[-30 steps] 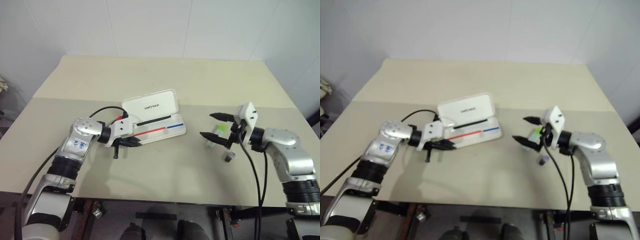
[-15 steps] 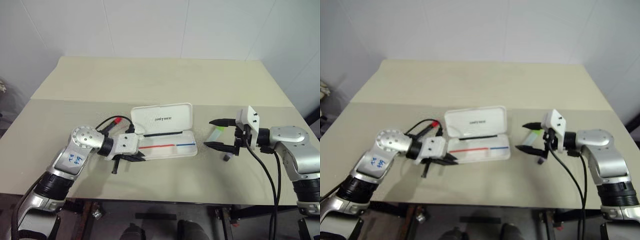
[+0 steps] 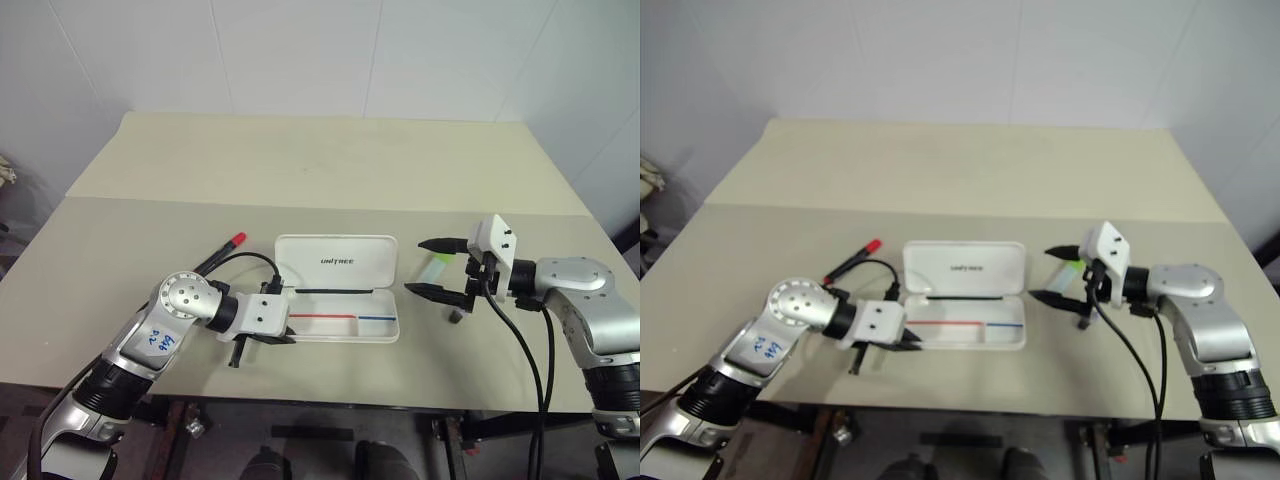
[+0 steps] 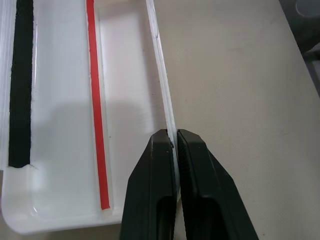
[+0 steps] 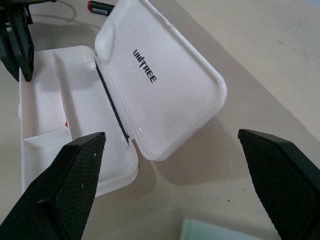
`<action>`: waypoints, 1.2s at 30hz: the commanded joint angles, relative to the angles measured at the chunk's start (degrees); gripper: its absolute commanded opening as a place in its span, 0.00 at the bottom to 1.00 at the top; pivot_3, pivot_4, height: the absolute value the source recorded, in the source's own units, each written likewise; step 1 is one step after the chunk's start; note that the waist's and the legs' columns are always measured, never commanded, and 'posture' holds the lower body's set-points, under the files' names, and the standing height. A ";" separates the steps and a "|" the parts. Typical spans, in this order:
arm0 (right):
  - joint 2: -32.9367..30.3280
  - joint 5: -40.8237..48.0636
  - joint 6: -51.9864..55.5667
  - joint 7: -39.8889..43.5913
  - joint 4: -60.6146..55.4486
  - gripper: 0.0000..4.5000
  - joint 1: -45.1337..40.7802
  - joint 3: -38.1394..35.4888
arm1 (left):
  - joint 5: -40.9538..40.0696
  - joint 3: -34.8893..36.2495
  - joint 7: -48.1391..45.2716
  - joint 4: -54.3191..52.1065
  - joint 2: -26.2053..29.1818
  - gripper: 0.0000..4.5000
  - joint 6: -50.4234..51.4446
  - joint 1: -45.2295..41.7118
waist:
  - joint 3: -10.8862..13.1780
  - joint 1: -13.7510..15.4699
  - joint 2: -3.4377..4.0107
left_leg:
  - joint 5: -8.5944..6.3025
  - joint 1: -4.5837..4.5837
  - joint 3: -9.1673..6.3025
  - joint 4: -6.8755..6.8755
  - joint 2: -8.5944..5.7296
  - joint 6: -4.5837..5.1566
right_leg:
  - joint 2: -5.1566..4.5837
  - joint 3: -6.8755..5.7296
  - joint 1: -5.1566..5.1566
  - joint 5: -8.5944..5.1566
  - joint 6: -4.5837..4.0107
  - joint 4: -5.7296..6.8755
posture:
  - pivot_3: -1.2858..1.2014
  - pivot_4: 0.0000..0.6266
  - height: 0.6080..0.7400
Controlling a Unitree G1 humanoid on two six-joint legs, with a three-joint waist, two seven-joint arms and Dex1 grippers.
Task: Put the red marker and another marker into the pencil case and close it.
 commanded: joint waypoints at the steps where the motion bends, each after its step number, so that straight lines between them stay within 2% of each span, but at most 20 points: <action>1: 0.16 0.00 -0.54 -0.45 -1.18 1.00 -0.66 -0.39 | 0.55 0.00 0.61 -0.01 0.82 0.00 -0.28 0.05 | 0.00 -0.01 0.00 | 0.00 0.02 0.01 0.01 0.00 0.00 | 0.00 0.01 0.00 0.00 0.00 0.02 | 0.52 0.24 1.00; 2: 0.22 -0.10 -0.69 -0.46 -0.95 1.00 -0.80 -0.32 | 0.56 0.06 0.73 0.04 0.77 0.00 -0.03 0.02 | 0.00 -0.01 0.00 | 0.00 0.03 0.01 0.02 0.00 0.00 | 0.00 0.02 0.00 0.00 0.00 0.02 | 0.52 0.24 1.00; 3: 0.27 -0.21 -0.81 -0.48 -0.71 1.00 -0.94 -0.25 | 0.47 0.09 0.71 -0.03 0.75 0.13 0.24 0.02 | 0.00 -0.01 0.00 | 0.00 0.04 0.01 0.03 0.00 0.00 | 0.00 0.02 0.01 0.00 0.00 0.03 | 0.52 0.24 1.00; 6: 0.42 -0.56 -1.36 -0.27 0.12 1.00 -1.38 -0.07 | -0.10 0.27 0.95 -1.14 0.49 0.32 1.54 0.25 | 0.00 -0.01 0.00 | 0.00 0.04 0.00 0.04 0.00 0.00 | 0.01 0.02 0.01 0.00 0.00 0.05 | 0.52 0.24 1.00; 15: 0.91 -1.16 -2.93 1.18 2.27 1.00 -2.76 0.39 | -1.81 2.13 3.53 -7.20 0.32 0.99 7.18 3.10 | 0.00 -0.05 0.00 | -0.01 0.03 0.02 -0.01 0.02 0.02 | 0.01 0.03 0.00 0.00 0.00 -0.01 | 0.52 0.24 1.00; 26: 1.32 -1.81 -4.42 2.41 5.10 1.00 -4.57 1.72 | -6.24 6.99 11.04 -21.31 -0.79 0.99 19.69 7.18 | 0.00 -0.04 0.00 | -0.02 0.03 0.02 0.01 0.11 0.03 | -0.04 0.08 0.01 0.00 0.00 0.01 | 0.52 0.24 1.00; 30: 1.54 -2.18 -4.97 2.88 6.14 1.00 -5.13 1.96 | -9.19 13.06 15.60 -22.94 -1.62 0.99 25.22 5.43 | 0.00 -0.05 0.00 | -0.02 0.04 0.02 0.00 0.09 0.03 | -0.04 0.08 0.01 0.00 0.01 0.01 | 0.52 0.24 1.00; 36: 2.01 -2.81 -5.69 3.74 7.83 1.00 -6.03 2.51 | -11.93 24.70 22.82 -19.40 -0.43 0.99 33.83 3.58 | 0.00 -0.26 0.00 | -0.01 0.05 0.01 0.01 0.05 0.01 | 0.01 0.06 0.01 0.01 0.01 0.02 | 0.52 0.24 1.00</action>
